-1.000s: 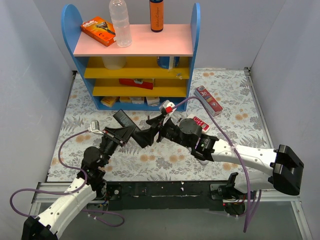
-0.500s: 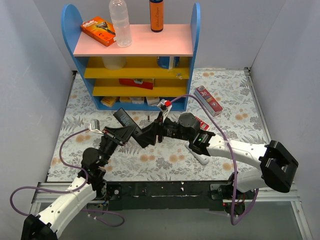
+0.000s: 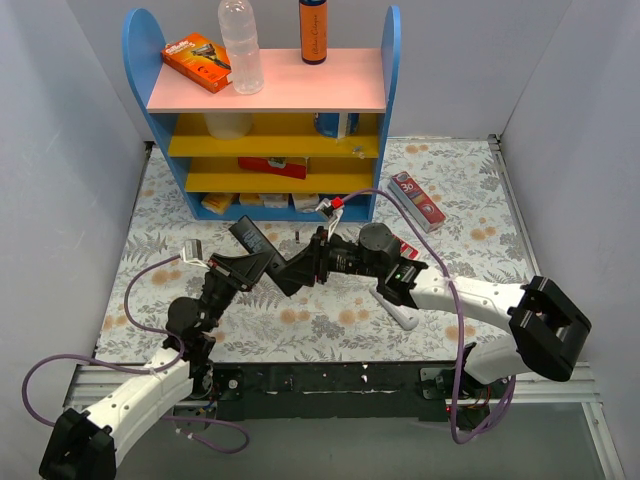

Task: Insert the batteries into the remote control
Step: Load the battery cover into the remote control.

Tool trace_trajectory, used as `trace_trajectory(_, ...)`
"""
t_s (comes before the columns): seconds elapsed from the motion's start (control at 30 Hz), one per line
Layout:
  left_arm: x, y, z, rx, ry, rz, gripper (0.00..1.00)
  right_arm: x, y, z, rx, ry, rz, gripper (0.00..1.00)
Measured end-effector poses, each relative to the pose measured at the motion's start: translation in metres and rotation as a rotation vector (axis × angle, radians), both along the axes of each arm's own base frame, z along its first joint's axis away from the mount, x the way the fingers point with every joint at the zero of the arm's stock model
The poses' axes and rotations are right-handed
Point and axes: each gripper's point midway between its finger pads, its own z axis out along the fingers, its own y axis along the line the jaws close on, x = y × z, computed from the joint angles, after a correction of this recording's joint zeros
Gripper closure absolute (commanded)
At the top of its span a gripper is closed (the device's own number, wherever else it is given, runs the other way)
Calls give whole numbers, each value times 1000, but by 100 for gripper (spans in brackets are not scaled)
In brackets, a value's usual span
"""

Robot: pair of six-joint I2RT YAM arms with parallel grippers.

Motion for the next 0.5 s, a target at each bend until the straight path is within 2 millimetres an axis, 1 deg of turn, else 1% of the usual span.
trace_trajectory(0.1, -1, -2, 0, 6, -11, -9, 100, 0, -1, 0, 1, 7, 3, 50)
trace_trajectory(0.13, -1, -2, 0, 8, -11, -11, 100, 0, -2, 1, 1, 7, 4, 41)
trace_trajectory(0.23, -3, -7, -2, 19, 3, -42, 100, 1, -6, -4, -26, -12, -5, 28)
trace_trajectory(0.33, -1, -11, -9, 54, 32, -51, 100, 11, -18, -7, -75, -60, -58, 22)
trace_trajectory(0.43, 6, -15, -24, 116, 86, -44, 100, 25, -36, -5, -132, -126, -147, 20)
trace_trajectory(0.5, 14, -19, -38, 178, 139, -41, 97, 35, -51, -2, -173, -178, -221, 20)
